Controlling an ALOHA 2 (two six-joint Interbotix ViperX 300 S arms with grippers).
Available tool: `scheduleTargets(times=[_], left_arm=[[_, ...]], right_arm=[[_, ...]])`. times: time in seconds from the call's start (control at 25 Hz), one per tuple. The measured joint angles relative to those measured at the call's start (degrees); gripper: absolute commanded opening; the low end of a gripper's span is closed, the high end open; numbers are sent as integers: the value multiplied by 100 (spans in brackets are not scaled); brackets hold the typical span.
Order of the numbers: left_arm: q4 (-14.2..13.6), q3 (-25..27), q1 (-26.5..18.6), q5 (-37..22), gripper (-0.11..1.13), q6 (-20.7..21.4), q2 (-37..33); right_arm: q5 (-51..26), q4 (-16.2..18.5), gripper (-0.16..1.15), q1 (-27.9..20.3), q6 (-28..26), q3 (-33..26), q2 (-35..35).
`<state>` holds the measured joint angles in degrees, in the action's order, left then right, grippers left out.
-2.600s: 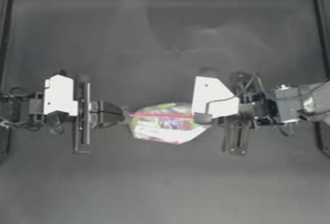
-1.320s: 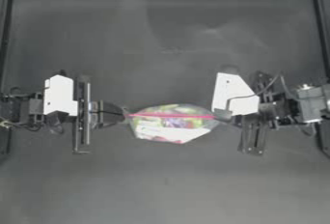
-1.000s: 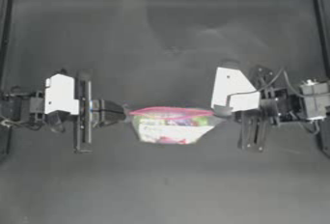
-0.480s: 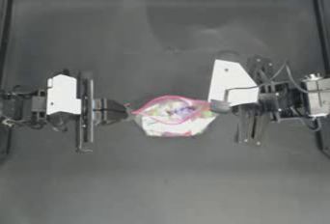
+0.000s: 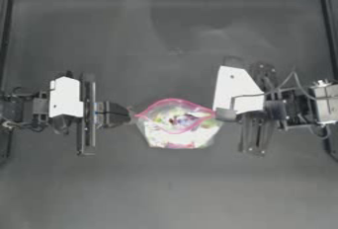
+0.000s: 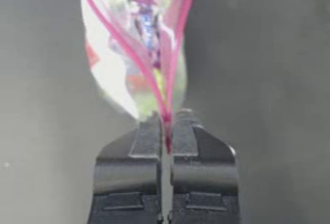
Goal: Put candy in bag
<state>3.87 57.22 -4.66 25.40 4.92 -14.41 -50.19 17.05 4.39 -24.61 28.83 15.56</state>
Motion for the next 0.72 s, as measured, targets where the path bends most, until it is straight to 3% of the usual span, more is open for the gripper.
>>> scheduleTargets(times=[0.72], left_arm=[[9, 0, -35, -70, 3, 0, 149]], right_arm=[[844, 88, 6, 9, -369, 563, -114]])
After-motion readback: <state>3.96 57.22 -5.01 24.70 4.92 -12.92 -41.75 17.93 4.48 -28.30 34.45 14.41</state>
